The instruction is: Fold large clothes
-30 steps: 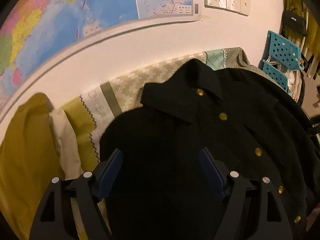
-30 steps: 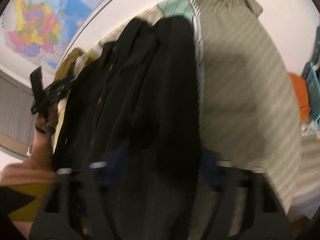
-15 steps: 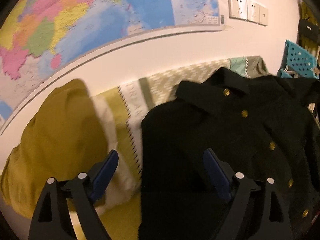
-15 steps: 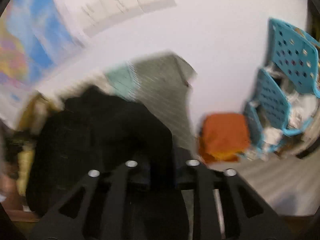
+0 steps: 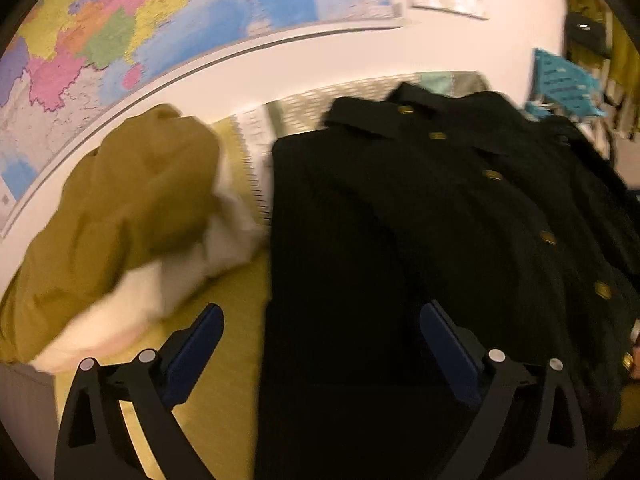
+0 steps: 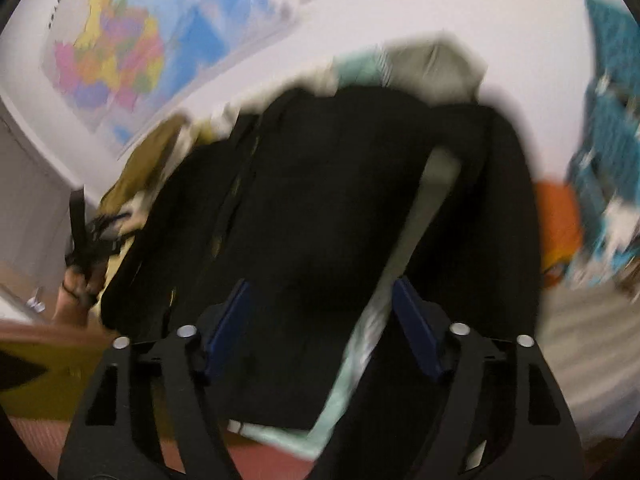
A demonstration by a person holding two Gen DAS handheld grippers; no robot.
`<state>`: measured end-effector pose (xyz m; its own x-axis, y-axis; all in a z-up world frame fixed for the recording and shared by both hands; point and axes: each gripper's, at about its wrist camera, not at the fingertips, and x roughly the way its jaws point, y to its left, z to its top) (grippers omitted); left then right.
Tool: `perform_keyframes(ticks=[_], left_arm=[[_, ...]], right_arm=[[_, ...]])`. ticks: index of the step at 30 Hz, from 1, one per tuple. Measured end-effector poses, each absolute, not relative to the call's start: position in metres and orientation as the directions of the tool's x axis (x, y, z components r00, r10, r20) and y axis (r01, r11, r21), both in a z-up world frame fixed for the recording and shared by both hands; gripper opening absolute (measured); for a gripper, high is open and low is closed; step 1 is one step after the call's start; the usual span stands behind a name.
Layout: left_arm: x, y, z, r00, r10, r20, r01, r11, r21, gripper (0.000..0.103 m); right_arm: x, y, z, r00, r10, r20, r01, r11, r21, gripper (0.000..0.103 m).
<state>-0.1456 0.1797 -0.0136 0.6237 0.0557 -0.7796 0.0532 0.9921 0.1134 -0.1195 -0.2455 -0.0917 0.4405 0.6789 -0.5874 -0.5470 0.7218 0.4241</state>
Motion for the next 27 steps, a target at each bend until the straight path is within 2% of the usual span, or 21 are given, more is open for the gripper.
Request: perform_keyframes(ticks=[2,6,8,10,12,13,15,16,17,19,21,22,23,24,25,27], left_arm=[[-0.16,0.167,-0.013,0.628,-0.044,-0.777,0.122,0.992,0.043,0.095],[-0.184,0.138,-0.018,0.592,-0.181,-0.785,0.254,0.967,-0.031,0.096],[-0.191,0.124,-0.028,0.562,-0.217,-0.798,0.303,0.952,-0.046,0.096],[-0.195,0.115,-0.041,0.527,-0.229,-0.818,0.32,0.946,-0.059,0.096],[-0.192,0.108,-0.056,0.512,-0.169,-0.842,0.294,0.956,-0.013,0.096],[-0.189,0.107,-0.061,0.509,-0.135,-0.85,0.275,0.961,0.012,0.088],[-0.182,0.111,-0.068,0.519,-0.046,-0.854,0.199,0.978,0.068,0.066],[-0.179,0.115,-0.068,0.522,-0.02,-0.853,0.168,0.983,0.08,0.051],[-0.175,0.121,-0.068,0.522,0.003,-0.853,0.126,0.989,0.08,0.042],[-0.168,0.136,-0.068,0.523,0.013,-0.852,0.051,0.998,0.046,0.04],[-0.164,0.145,-0.068,0.518,-0.001,-0.856,0.026,1.0,0.014,0.042],[-0.162,0.146,-0.064,0.521,-0.005,-0.853,0.021,1.0,0.007,0.048],[-0.161,0.147,-0.061,0.533,0.001,-0.846,0.017,1.0,0.012,0.058],[-0.159,0.147,-0.058,0.54,0.013,-0.841,0.012,1.0,0.024,0.065],[-0.157,0.151,-0.055,0.541,0.02,-0.841,0.007,1.0,0.029,0.077],[-0.152,0.154,-0.051,0.537,0.028,-0.843,-0.012,1.0,0.025,0.078]], right_arm=[[-0.121,-0.238,-0.116,0.403,0.677,-0.616,-0.526,0.722,0.45,0.069],[-0.119,-0.235,-0.131,0.379,0.741,-0.554,-0.507,0.667,0.546,0.069],[-0.117,-0.23,-0.127,0.352,0.785,-0.51,-0.527,0.617,0.585,0.048],[-0.116,-0.224,-0.122,0.354,0.795,-0.493,-0.543,0.604,0.584,0.034],[-0.111,-0.223,-0.113,0.382,0.783,-0.492,-0.542,0.621,0.567,0.024],[-0.112,-0.225,-0.108,0.404,0.774,-0.488,-0.542,0.632,0.553,0.021],[-0.117,-0.235,-0.092,0.469,0.748,-0.469,-0.532,0.663,0.527,0.02],[-0.123,-0.243,-0.082,0.516,0.726,-0.456,-0.519,0.688,0.508,0.019],[-0.127,-0.255,-0.08,0.549,0.707,-0.445,-0.503,0.705,0.5,0.019],[-0.129,-0.275,-0.085,0.559,0.696,-0.451,-0.48,0.715,0.508,0.019],[-0.124,-0.271,-0.104,0.528,0.639,-0.559,-0.448,0.769,0.456,0.023],[-0.121,-0.266,-0.112,0.499,0.632,-0.593,-0.448,0.774,0.448,0.033],[-0.119,-0.261,-0.116,0.476,0.624,-0.62,-0.456,0.778,0.433,0.041],[-0.12,-0.259,-0.116,0.485,0.597,-0.639,-0.456,0.796,0.398,0.046],[-0.122,-0.254,-0.108,0.513,0.558,-0.653,-0.456,0.821,0.343,0.056],[-0.127,-0.256,-0.094,0.553,0.556,-0.62,-0.477,0.822,0.312,0.065]])
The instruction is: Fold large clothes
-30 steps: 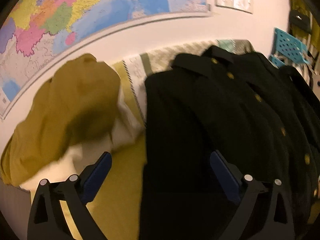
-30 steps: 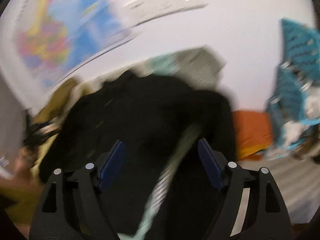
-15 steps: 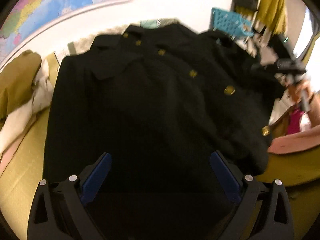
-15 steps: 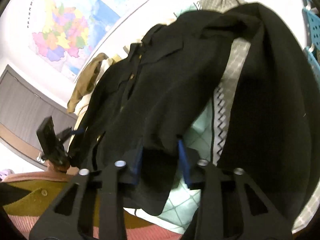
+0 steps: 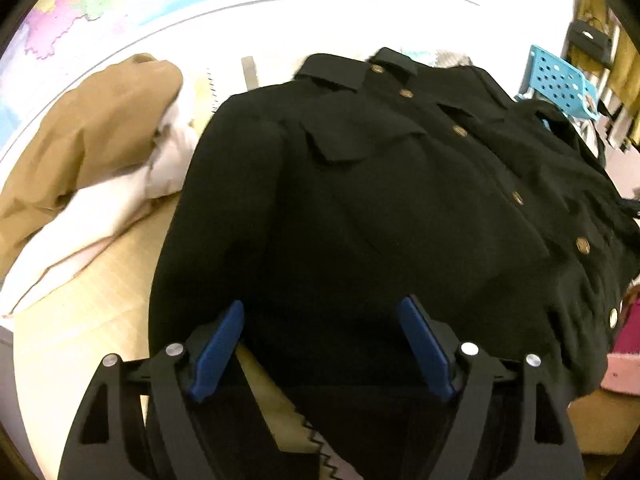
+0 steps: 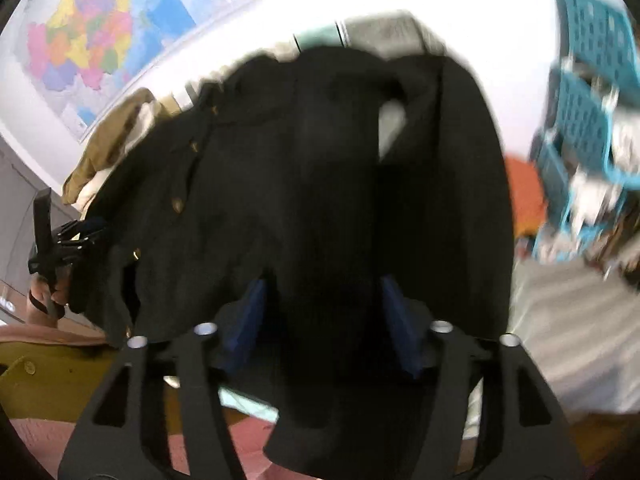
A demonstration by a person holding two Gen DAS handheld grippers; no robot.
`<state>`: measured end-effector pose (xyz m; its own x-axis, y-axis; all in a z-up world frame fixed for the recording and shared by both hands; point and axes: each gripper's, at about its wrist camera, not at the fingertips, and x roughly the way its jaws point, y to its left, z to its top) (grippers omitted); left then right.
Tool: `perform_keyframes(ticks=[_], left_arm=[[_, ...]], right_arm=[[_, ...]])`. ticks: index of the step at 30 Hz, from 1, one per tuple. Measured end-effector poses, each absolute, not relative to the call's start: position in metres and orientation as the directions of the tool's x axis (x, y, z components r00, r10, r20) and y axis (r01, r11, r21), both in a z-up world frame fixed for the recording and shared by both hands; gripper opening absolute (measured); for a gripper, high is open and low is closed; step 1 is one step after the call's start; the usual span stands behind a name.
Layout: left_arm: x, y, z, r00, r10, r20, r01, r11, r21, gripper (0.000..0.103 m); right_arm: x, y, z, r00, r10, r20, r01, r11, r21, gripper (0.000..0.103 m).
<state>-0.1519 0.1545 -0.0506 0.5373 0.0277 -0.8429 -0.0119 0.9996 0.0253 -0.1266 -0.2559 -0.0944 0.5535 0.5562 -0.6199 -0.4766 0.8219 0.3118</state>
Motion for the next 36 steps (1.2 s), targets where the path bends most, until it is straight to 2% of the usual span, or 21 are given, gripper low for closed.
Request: perform_keyframes(ticks=[1,4,6,9,11,14,16,18,19,20,21,22,23,24,25,30,32,36], left_arm=[[-0.151,0.156,-0.049,0.535,0.026,-0.844,-0.017,1.0,0.02,0.078],[-0.152,0.163,-0.047,0.543,0.04,-0.839,-0.038,0.999,0.023,0.078],[-0.151,0.164,-0.05,0.534,0.089,-0.841,-0.065,0.996,0.063,0.078],[-0.146,0.163,-0.053,0.523,0.194,-0.83,-0.115,0.981,0.157,0.078],[-0.146,0.163,-0.051,0.535,0.159,-0.83,-0.105,0.987,0.122,0.078],[-0.148,0.16,-0.037,0.588,0.119,-0.8,-0.08,0.993,0.089,0.08],[-0.146,0.158,-0.026,0.616,0.093,-0.783,-0.066,0.996,0.066,0.083],[-0.141,0.154,-0.019,0.632,0.083,-0.77,-0.055,0.997,0.062,0.084],[-0.139,0.152,-0.016,0.636,0.076,-0.768,-0.049,0.997,0.058,0.085],[-0.136,0.15,-0.014,0.639,0.07,-0.766,-0.044,0.998,0.054,0.085],[-0.131,0.147,-0.013,0.64,0.058,-0.766,-0.034,0.998,0.047,0.085],[-0.13,0.145,-0.013,0.641,0.049,-0.766,-0.026,0.999,0.042,0.085],[-0.125,0.142,-0.013,0.641,0.04,-0.766,-0.015,0.999,0.04,0.085],[-0.121,0.138,-0.012,0.641,0.037,-0.766,-0.008,0.999,0.043,0.085],[-0.118,0.136,-0.013,0.642,0.033,-0.766,0.001,0.999,0.044,0.085],[-0.101,0.122,-0.014,0.637,-0.006,-0.771,0.061,0.997,0.042,0.085],[-0.094,0.119,-0.011,0.641,-0.028,-0.767,0.085,0.996,0.034,0.085],[-0.08,0.116,-0.001,0.66,-0.067,-0.749,0.117,0.993,0.014,0.086]], right_arm=[[-0.127,-0.255,-0.083,0.57,0.569,-0.593,-0.491,0.814,0.31,0.068],[-0.127,-0.25,-0.07,0.6,0.56,-0.571,-0.503,0.819,0.275,0.068],[-0.125,-0.253,-0.066,0.612,0.569,-0.549,-0.511,0.814,0.275,0.072],[-0.113,-0.279,-0.067,0.673,0.513,-0.533,-0.429,0.857,0.284,0.073],[-0.101,-0.314,-0.073,0.712,0.485,-0.508,-0.334,0.87,0.363,0.079],[-0.089,-0.349,-0.092,0.722,0.416,-0.553,-0.215,0.895,0.392,0.082],[-0.084,-0.36,-0.11,0.684,0.42,-0.596,-0.189,0.891,0.412,0.084],[-0.082,-0.358,-0.119,0.654,0.461,-0.599,-0.22,0.874,0.433,0.083],[-0.082,-0.355,-0.123,0.634,0.497,-0.593,-0.252,0.857,0.449,0.078],[-0.082,-0.351,-0.124,0.628,0.504,-0.593,-0.266,0.855,0.445,0.067],[-0.08,-0.346,-0.125,0.619,0.503,-0.603,-0.282,0.859,0.427,0.062],[-0.079,-0.34,-0.127,0.604,0.512,-0.611,-0.306,0.857,0.416,0.051],[-0.077,-0.334,-0.127,0.588,0.524,-0.615,-0.324,0.85,0.415,0.028],[-0.073,-0.331,-0.127,0.576,0.527,-0.625,-0.328,0.849,0.414,0.011],[-0.071,-0.33,-0.127,0.561,0.531,-0.634,-0.325,0.847,0.422,0.006],[-0.079,-0.359,-0.062,0.664,0.533,-0.524,-0.337,0.84,0.426,0.006],[-0.084,-0.37,-0.017,0.704,0.533,-0.469,-0.364,0.838,0.407,0.006],[-0.085,-0.35,0.056,0.691,0.568,-0.446,-0.465,0.823,0.328,0.006]])
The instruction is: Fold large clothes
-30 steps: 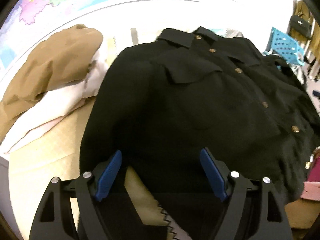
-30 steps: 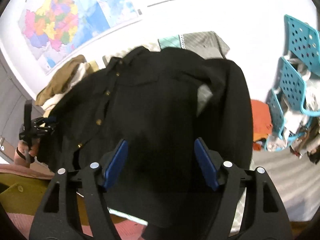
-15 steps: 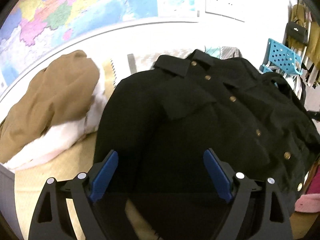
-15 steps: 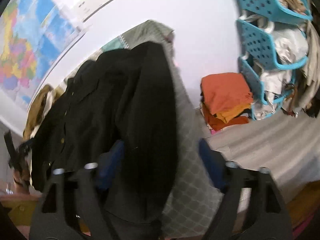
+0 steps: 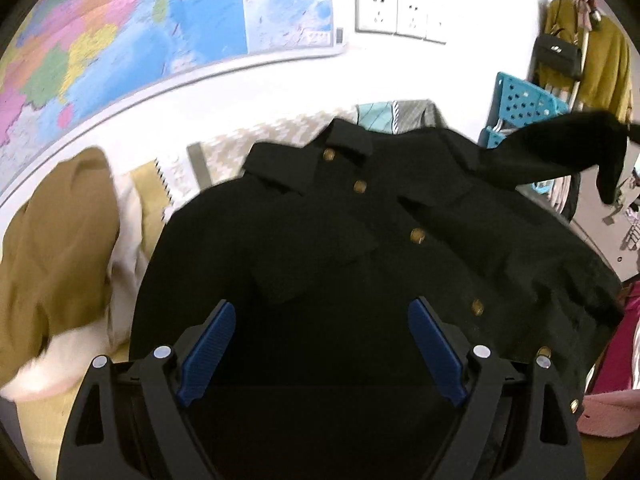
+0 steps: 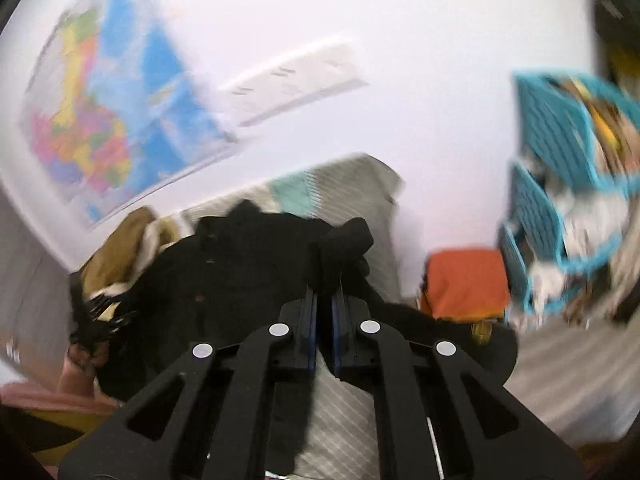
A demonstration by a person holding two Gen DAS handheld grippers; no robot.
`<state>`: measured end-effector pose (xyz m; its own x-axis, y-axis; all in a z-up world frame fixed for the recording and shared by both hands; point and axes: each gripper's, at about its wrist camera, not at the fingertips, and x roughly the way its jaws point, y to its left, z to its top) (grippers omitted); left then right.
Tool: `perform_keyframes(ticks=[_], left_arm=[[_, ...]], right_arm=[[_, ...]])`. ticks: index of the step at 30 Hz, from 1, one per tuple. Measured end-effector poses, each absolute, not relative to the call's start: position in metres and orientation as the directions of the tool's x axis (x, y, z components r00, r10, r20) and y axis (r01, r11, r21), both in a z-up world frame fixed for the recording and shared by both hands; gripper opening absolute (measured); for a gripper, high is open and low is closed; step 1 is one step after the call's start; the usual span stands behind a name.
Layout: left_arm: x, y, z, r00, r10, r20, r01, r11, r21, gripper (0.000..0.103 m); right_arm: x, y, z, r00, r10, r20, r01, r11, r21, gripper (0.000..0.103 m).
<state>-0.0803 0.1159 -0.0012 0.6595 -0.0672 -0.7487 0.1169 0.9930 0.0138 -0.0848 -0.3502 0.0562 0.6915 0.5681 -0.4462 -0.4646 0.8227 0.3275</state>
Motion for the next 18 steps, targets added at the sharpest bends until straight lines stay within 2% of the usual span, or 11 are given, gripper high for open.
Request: perform_keyframes(ticks=[5,9,12,15,17,18], left_arm=[[-0.068,0.117,0.009,0.672,-0.126,-0.73,0.156,0.987,-0.028,0.088],[-0.064,0.118,0.012,0.677,-0.165,-0.717,0.18,0.982,-0.056,0.088],[-0.065,0.121,0.011,0.676,-0.188,-0.712,0.194,0.978,-0.073,0.089],[-0.068,0.129,0.007,0.669,-0.21,-0.713,0.199,0.975,-0.101,0.092],[-0.071,0.136,0.005,0.662,-0.229,-0.714,0.203,0.971,-0.124,0.092],[-0.072,0.138,0.003,0.658,-0.239,-0.714,0.204,0.969,-0.136,0.092]], right_arm=[[-0.082,-0.251,0.102,0.57,0.629,-0.529,-0.641,0.743,0.192,0.007],[-0.078,-0.151,0.094,0.429,0.666,-0.61,-0.772,0.621,0.135,0.008],[-0.07,-0.089,0.074,0.315,0.687,-0.655,-0.835,0.529,0.153,0.01],[-0.052,-0.038,0.048,0.225,0.687,-0.691,-0.842,0.495,0.217,0.026],[-0.041,-0.023,0.035,0.2,0.684,-0.702,-0.839,0.489,0.238,0.053],[-0.036,-0.022,0.032,0.212,0.684,-0.698,-0.829,0.504,0.242,0.055]])
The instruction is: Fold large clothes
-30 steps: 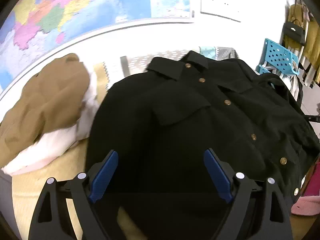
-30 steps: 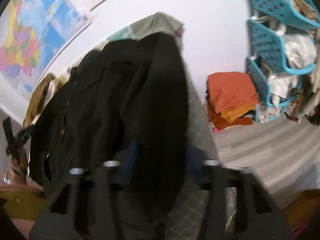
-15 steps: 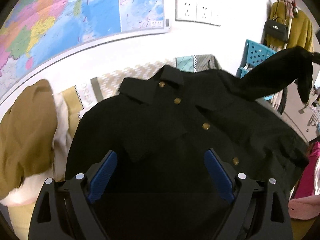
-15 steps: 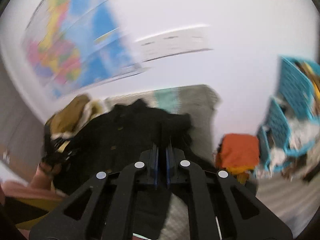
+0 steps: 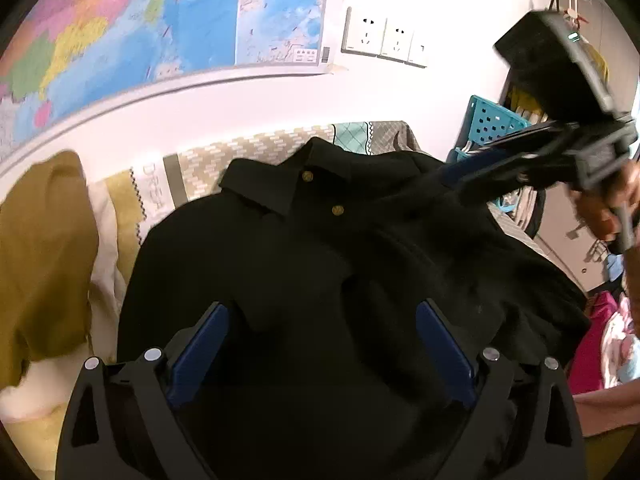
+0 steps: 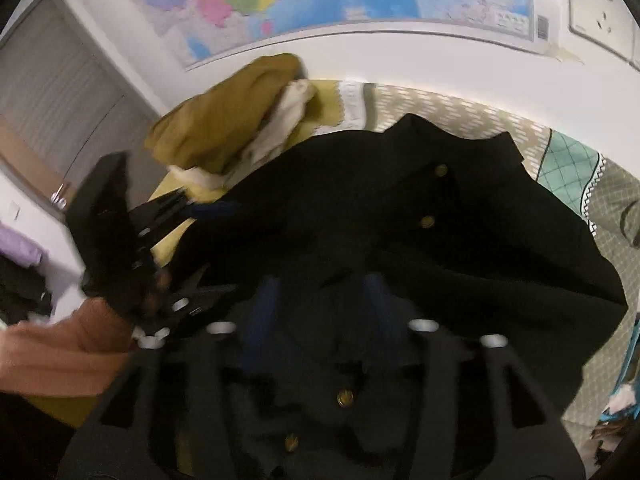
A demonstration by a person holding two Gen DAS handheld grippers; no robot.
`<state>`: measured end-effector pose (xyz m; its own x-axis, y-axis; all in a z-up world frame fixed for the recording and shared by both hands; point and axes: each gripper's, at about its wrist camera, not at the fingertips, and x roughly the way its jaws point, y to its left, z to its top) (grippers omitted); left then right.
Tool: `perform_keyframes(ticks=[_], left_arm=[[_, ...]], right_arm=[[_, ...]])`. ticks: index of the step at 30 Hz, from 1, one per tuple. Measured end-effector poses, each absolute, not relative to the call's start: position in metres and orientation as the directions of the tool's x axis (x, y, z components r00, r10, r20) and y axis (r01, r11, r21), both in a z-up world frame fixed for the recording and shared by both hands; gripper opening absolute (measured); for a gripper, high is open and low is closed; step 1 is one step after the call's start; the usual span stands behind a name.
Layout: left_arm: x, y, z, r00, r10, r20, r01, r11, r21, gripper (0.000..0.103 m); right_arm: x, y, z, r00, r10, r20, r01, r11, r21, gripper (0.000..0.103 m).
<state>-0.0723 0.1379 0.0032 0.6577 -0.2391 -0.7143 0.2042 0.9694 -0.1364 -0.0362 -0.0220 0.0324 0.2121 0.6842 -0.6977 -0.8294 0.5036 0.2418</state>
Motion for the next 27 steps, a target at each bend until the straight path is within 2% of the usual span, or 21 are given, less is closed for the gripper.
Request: perform_keyframes(ticks=[3,7,8,12,14,15,16,17,18,19,21,22,27], left_arm=[[-0.079,0.138,-0.002,0.635,-0.299,-0.713,0.249,0.952,-0.177,0.092],[-0.086,0.111,-0.01,0.6,-0.371,-0.709,0.365,0.915,-0.17,0.092],[-0.087,0.102,-0.012,0.589,-0.38,-0.713,0.394,0.906,-0.158,0.093],[-0.087,0.051,-0.029,0.533,-0.39,-0.751,0.518,0.852,-0.074,0.095],[-0.08,0.032,-0.042,0.518,-0.334,-0.787,0.529,0.849,-0.012,0.094],[-0.076,0.028,-0.047,0.515,-0.304,-0.801,0.515,0.857,0.006,0.089],[-0.07,0.029,-0.051,0.51,-0.283,-0.812,0.495,0.869,0.008,0.074],[-0.062,0.037,-0.053,0.51,-0.265,-0.818,0.453,0.892,-0.007,0.052],[-0.057,0.049,-0.052,0.501,-0.277,-0.82,0.42,0.906,-0.049,0.041],[-0.051,0.063,-0.049,0.486,-0.31,-0.817,0.384,0.916,-0.119,0.025],[-0.043,0.107,-0.041,0.486,-0.398,-0.778,0.273,0.915,-0.298,0.018],[-0.042,0.129,-0.037,0.508,-0.41,-0.758,0.217,0.912,-0.348,0.015],[-0.055,0.221,-0.036,0.549,-0.438,-0.712,-0.011,0.848,-0.53,0.016]], right_arm=[[-0.025,-0.037,0.027,0.222,0.698,-0.68,-0.805,0.525,0.276,0.055],[-0.012,-0.081,0.019,0.347,0.671,-0.655,-0.725,0.635,0.266,0.057],[-0.01,-0.087,0.016,0.362,0.665,-0.653,-0.707,0.652,0.272,0.061],[0.001,-0.12,-0.004,0.364,0.686,-0.631,-0.632,0.679,0.374,0.062],[0.001,-0.131,-0.013,0.372,0.684,-0.628,-0.61,0.69,0.39,0.062],[0.001,-0.135,-0.016,0.379,0.68,-0.627,-0.601,0.696,0.393,0.062],[0.001,-0.139,-0.018,0.393,0.672,-0.628,-0.593,0.707,0.386,0.062],[0.001,-0.141,-0.02,0.399,0.67,-0.626,-0.59,0.71,0.384,0.062],[0.001,-0.145,-0.021,0.405,0.67,-0.622,-0.586,0.712,0.386,0.062],[0.002,-0.148,-0.022,0.414,0.668,-0.619,-0.582,0.717,0.385,0.062],[0.003,-0.154,-0.023,0.424,0.673,-0.607,-0.577,0.717,0.391,0.062],[0.005,-0.158,-0.023,0.429,0.679,-0.595,-0.573,0.714,0.402,0.062],[0.016,-0.169,-0.024,0.454,0.69,-0.563,-0.557,0.713,0.425,0.062]])
